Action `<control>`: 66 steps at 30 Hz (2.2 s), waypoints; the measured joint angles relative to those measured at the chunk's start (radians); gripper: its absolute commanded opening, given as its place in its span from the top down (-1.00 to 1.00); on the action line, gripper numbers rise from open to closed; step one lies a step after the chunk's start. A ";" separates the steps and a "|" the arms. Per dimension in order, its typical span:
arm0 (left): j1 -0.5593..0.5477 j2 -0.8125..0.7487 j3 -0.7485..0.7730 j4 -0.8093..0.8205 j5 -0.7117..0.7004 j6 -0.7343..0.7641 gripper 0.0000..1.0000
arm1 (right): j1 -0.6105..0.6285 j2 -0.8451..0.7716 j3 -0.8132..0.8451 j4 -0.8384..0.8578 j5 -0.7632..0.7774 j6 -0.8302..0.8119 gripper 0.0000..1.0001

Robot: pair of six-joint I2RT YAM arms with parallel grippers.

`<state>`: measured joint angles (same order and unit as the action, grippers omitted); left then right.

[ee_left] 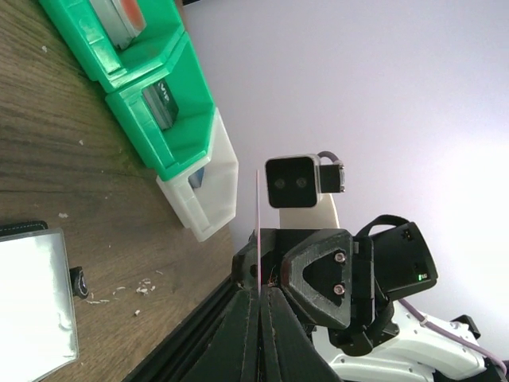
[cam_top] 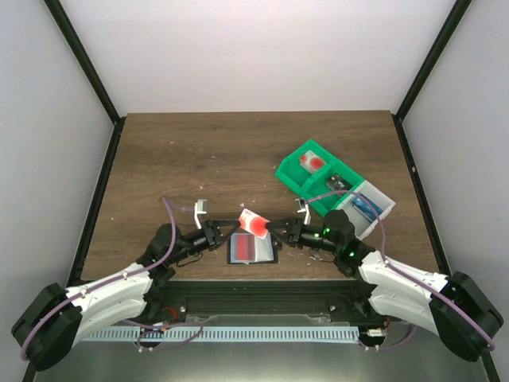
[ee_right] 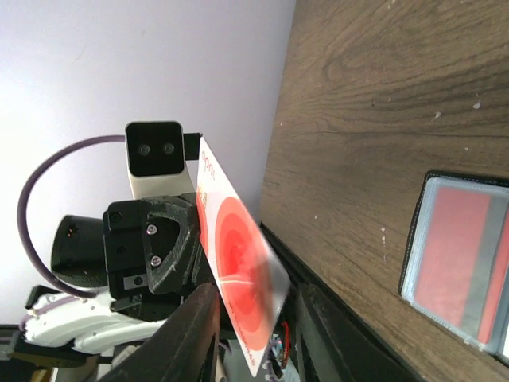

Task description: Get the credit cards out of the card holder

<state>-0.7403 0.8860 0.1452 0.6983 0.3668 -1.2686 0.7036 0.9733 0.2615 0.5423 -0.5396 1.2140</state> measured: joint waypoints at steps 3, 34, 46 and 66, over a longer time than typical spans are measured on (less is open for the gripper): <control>0.000 -0.001 -0.013 0.024 -0.005 -0.009 1.00 | 0.000 0.004 0.001 0.001 0.002 0.008 0.58; 0.000 -0.067 0.031 -0.159 -0.036 0.143 -0.86 | 0.008 0.071 0.130 -0.053 0.062 0.003 0.99; 0.000 -0.079 0.182 -0.468 0.030 0.376 -1.00 | -0.343 0.137 0.383 -0.410 0.054 -0.243 0.99; 0.000 -0.113 0.206 -0.701 0.031 0.508 -1.00 | -0.657 0.609 0.705 -0.643 0.029 -0.393 0.99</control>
<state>-0.7403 0.7731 0.3515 -0.0029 0.3981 -0.7605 0.0467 1.5826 0.9665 -0.1005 -0.5106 0.8215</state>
